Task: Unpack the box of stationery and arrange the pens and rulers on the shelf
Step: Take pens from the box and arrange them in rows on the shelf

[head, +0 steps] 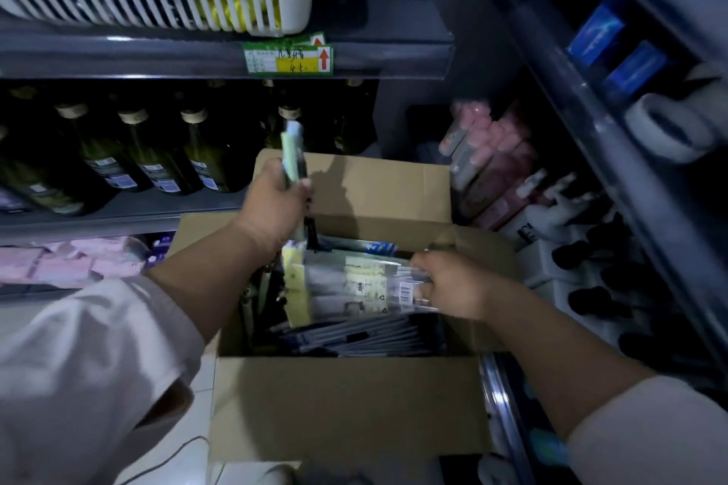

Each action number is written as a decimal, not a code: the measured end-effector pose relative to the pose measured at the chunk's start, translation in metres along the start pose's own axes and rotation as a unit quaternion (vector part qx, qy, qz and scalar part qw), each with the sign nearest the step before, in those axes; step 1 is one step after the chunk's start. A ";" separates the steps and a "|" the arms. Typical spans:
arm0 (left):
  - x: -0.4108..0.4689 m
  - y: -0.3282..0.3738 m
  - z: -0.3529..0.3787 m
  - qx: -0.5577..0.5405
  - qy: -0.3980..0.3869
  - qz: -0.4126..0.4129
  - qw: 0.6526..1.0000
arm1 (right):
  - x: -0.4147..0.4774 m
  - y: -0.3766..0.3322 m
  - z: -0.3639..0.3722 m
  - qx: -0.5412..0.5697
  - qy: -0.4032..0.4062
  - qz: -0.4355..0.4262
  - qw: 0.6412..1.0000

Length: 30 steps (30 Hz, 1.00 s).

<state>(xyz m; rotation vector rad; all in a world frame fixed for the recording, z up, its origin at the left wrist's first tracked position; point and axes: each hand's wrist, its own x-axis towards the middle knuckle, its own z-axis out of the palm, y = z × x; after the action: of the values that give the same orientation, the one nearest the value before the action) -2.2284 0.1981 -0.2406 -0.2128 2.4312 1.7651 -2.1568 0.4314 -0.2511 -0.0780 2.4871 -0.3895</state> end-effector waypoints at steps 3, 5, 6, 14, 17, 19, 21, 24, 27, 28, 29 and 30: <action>0.001 0.026 -0.015 -0.083 0.062 -0.048 0.993 | -0.019 0.002 -0.018 0.025 0.006 0.024 0.999; -0.004 0.040 -0.022 -0.138 0.053 -0.086 0.985 | -0.034 0.005 -0.028 0.058 0.014 0.052 0.997; -0.009 0.047 -0.024 -0.156 0.040 -0.103 0.982 | -0.041 0.008 -0.033 0.097 0.015 0.072 0.993; -0.055 0.103 -0.018 -0.233 -0.078 -0.188 0.951 | -0.111 -0.011 -0.067 0.561 0.062 0.174 0.807; -0.073 0.135 -0.013 -0.224 -0.159 -0.196 0.941 | -0.141 -0.028 -0.089 0.581 0.091 0.130 0.798; -0.086 0.162 -0.009 -0.218 -0.215 -0.190 0.933 | -0.166 -0.042 -0.108 0.586 0.108 0.096 0.798; -0.099 0.190 -0.004 -0.228 -0.230 -0.178 0.929 | -0.191 -0.051 -0.123 0.561 0.122 0.069 0.816; -0.118 0.229 0.007 -0.242 -0.236 -0.158 0.928 | -0.229 -0.057 -0.140 0.509 0.153 0.051 0.846; -0.141 0.261 0.025 -0.265 -0.255 -0.138 0.920 | -0.267 -0.054 -0.154 0.459 0.197 0.047 0.865; -0.150 0.272 0.032 -0.269 -0.266 -0.132 0.916 | -0.281 -0.053 -0.159 0.450 0.207 0.051 0.867; -0.159 0.282 0.041 -0.273 -0.278 -0.122 0.913 | -0.294 -0.050 -0.162 0.444 0.215 0.057 0.868; -0.168 0.292 0.050 -0.274 -0.289 -0.111 0.911 | -0.308 -0.046 -0.166 0.441 0.224 0.065 0.867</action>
<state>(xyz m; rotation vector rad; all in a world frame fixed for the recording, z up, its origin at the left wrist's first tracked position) -2.1173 0.3410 0.0483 -0.0052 1.4246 1.9978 -2.0057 0.4754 0.0648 0.6112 2.4572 -1.5842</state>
